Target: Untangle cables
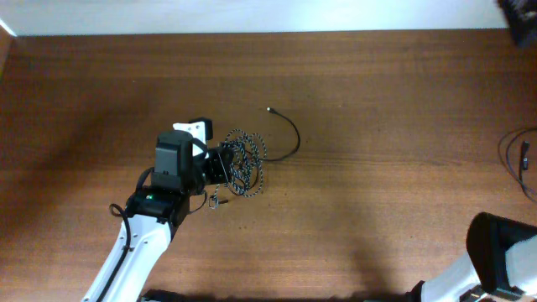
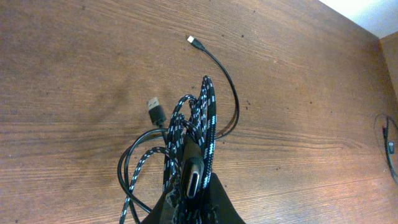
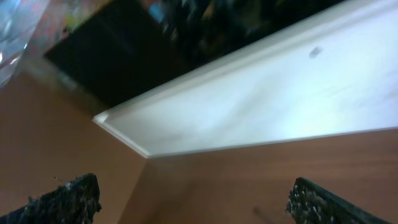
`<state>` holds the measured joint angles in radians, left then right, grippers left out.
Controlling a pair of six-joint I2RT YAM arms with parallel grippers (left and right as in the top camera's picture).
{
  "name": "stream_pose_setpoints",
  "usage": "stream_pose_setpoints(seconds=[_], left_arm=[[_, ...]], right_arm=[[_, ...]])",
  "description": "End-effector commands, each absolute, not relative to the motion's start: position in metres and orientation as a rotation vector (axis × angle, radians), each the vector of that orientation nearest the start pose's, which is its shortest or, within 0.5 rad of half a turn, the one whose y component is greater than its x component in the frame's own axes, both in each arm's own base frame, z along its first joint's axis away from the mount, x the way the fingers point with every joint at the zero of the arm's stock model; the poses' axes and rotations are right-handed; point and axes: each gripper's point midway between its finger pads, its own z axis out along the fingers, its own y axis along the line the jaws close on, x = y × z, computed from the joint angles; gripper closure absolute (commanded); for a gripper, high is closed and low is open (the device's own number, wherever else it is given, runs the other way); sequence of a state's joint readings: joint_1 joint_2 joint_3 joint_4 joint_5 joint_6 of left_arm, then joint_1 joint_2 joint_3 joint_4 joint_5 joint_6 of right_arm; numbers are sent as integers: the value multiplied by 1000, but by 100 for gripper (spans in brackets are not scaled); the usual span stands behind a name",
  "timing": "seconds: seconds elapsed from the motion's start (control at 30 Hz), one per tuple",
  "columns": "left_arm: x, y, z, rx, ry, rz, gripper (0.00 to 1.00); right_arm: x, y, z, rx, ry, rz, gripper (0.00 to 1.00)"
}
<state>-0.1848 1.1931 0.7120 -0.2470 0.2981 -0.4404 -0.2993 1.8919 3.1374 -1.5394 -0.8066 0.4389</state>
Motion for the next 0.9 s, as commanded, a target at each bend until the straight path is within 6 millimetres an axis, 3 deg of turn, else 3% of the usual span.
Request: stream_pose_setpoints(seconds=[0.0, 0.03, 0.07, 0.1, 0.17, 0.2, 0.27, 0.33, 0.37, 0.4, 0.47, 0.5, 0.53, 0.6, 0.63, 0.67, 0.77, 0.8, 0.83, 0.87], left_arm=[[339, -131, 168, -263, 2251, -875, 100], [346, -155, 210, -94, 2089, -1041, 100], [349, -167, 248, 44, 1923, -1118, 100], [350, -172, 270, 113, 1826, -1139, 100], [342, -180, 311, 260, 1641, -1175, 98], [342, -180, 315, 265, 1621, -1169, 98], [351, -171, 317, 208, 1611, -1121, 100], [371, -148, 318, -8, 1607, -1067, 100], [382, -133, 318, -184, 1593, -1070, 100], [388, -123, 318, -350, 1576, -1130, 100], [390, -119, 318, -459, 1560, -1186, 97], [390, -118, 318, -492, 1557, -1207, 100], [395, -108, 307, -697, 1552, -1269, 100], [396, -105, 284, -850, 1603, -1291, 100], [395, -106, 274, -878, 1644, -1274, 100], [394, -105, 268, -894, 1665, -1264, 99], [393, -108, 268, -882, 1674, -1279, 88], [393, -107, 268, -887, 1670, -1273, 91], [395, -103, 268, -901, 1656, -1255, 100], [395, -103, 268, -912, 1653, -1262, 100]], right_arm=[[351, 73, 503, -12, 2066, 935, 1], [367, 108, 475, -146, 2153, 987, 1], [372, 126, 458, -171, 2219, 1035, 1], [376, 140, 440, -194, 2289, 1056, 1], [379, 176, 360, -210, 2587, 1072, 1], [376, 183, 331, -185, 2696, 1094, 1], [373, 182, 308, -177, 2776, 1102, 1], [364, 197, 301, -221, 2811, 1113, 1], [354, 214, 301, -292, 2820, 1122, 0], [346, 230, 301, -358, 2819, 1130, 17], [335, 253, 302, -452, 2805, 1143, 55], [333, 261, 303, -444, 2808, 1151, 59], [333, 266, 304, -441, 2802, 1159, 60], [334, 265, 302, -440, 2806, 1134, 63], [337, 261, 298, -431, 2816, 1074, 84], [338, 260, 297, -429, 2817, 1061, 96], [336, 261, 297, -386, 2839, 1070, 95], [333, 267, 297, -287, 2881, 1086, 78], [330, 276, 296, -234, 2900, 1073, 78], [329, 279, 293, -164, 2927, 1045, 78]])
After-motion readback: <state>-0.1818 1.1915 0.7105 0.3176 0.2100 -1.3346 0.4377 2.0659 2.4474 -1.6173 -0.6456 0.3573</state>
